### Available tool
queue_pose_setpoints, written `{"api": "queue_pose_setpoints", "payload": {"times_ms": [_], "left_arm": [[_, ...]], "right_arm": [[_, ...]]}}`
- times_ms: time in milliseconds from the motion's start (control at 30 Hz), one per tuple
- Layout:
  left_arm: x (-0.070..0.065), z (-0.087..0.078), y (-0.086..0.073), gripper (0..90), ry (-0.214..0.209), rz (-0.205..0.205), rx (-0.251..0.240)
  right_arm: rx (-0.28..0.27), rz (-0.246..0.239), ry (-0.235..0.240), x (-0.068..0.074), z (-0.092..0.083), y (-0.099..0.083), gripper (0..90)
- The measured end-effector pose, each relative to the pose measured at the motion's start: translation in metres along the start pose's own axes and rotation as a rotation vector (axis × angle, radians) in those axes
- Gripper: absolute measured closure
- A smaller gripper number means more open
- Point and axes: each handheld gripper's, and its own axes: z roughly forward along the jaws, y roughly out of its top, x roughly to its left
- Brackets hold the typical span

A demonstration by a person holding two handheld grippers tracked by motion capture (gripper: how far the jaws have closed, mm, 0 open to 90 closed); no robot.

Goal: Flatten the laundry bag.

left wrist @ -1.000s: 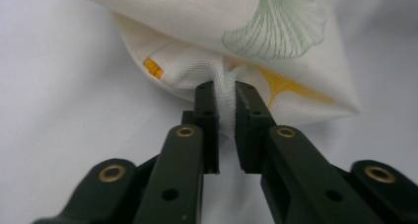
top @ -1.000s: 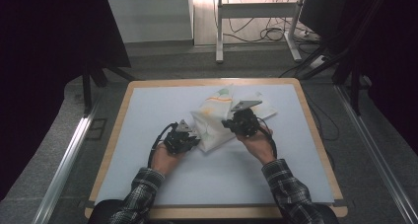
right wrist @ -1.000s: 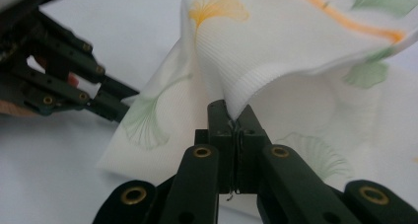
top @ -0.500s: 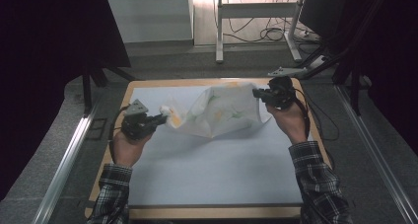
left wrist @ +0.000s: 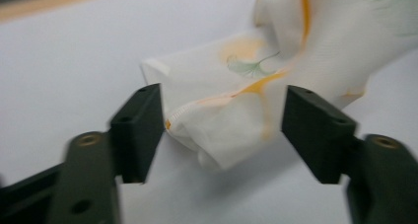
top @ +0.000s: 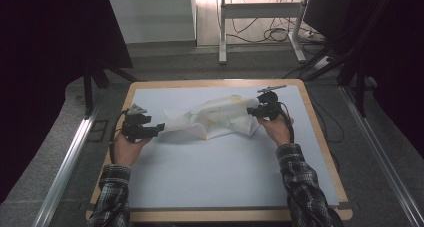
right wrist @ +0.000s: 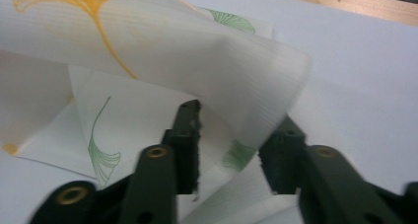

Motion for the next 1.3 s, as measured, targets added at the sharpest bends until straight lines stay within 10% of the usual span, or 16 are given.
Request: {"api": "queue_pose_setpoints", "payload": {"times_ms": [167,367,633,767,833,967,1300], "left_arm": [[-0.016,-0.021,-0.007,18.4,-0.075,0.052,-0.01],[-0.01,0.006,-0.025,10.6,-0.039,0.034,0.106],[0.019,0.043,-0.038,15.8,-0.044,-0.001,0.159],[0.016,0.046,-0.033,41.0,-0.087,0.039,0.125],[0.015,0.04,-0.028,63.5,-0.105,0.042,0.077],[0.01,0.015,-0.014,85.9,-0.164,0.047,-0.052],[0.011,-0.06,0.062,87.4,-0.062,0.069,-0.15]], "right_arm": [[-0.043,0.052,0.127,-0.006,-0.032,-0.006,40.3],[-0.044,0.046,0.224,0.004,-0.05,-0.047,34.9],[0.039,-0.147,0.173,0.026,-0.018,-0.069,43.8],[0.049,-0.206,0.131,0.036,-0.01,-0.066,70.0],[0.044,-0.194,0.138,0.039,-0.009,-0.064,87.5],[-0.004,-0.186,0.192,0.045,-0.026,-0.052,88.1],[-0.184,-0.158,0.157,0.032,-0.138,-0.009,87.9]]}}
